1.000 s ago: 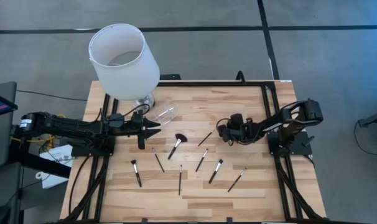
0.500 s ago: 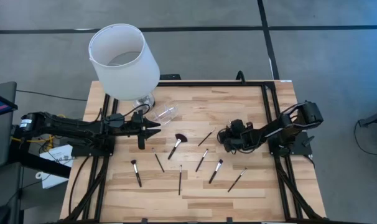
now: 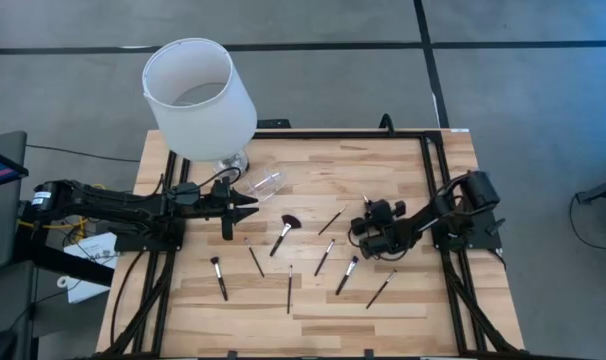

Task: Put items in baskets/containers
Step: Put the black eyebrow brush in the transparent organizer

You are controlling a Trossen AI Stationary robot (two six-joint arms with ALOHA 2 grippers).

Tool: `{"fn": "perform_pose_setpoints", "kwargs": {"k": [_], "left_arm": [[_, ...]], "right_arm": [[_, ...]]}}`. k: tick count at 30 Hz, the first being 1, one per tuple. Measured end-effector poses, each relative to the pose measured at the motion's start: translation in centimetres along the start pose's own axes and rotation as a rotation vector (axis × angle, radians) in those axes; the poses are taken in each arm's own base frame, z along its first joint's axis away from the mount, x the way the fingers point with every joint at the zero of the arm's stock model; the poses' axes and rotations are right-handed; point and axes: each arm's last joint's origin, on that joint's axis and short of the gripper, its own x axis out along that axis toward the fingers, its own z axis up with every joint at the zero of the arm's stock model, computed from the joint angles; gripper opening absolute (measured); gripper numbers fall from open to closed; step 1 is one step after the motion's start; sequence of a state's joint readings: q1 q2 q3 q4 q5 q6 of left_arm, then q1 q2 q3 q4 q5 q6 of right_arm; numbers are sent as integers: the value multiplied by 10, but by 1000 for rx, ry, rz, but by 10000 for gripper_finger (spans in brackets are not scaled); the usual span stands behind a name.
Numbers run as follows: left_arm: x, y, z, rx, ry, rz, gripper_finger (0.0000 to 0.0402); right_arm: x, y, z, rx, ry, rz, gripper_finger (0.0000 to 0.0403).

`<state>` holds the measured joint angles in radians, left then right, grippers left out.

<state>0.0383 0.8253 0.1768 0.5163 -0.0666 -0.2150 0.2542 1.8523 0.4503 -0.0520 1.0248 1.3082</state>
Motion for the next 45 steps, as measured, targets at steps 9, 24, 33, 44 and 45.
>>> {"fn": "perform_pose_setpoints", "kwargs": {"k": [9, 24, 33, 44, 45], "left_arm": [[0, -2, 0, -75, 8, -65, 135], [27, -39, -17, -181, -101, -182, 135], [50, -42, -21, -70, -162, -155, 135], [51, -52, -3, 55, -248, -213, 135], [51, -52, -2, 59, -251, -217, 135]], "right_arm": [[-19, 17, 40, -22, 56, 168, 7], [-63, 60, 137, -48, -453, 846, 8], [-37, 100, 144, 116, -502, 1168, 8], [-29, 152, 162, 129, -510, 1323, 8], [-30, 152, 162, 130, -511, 1326, 8]]}}
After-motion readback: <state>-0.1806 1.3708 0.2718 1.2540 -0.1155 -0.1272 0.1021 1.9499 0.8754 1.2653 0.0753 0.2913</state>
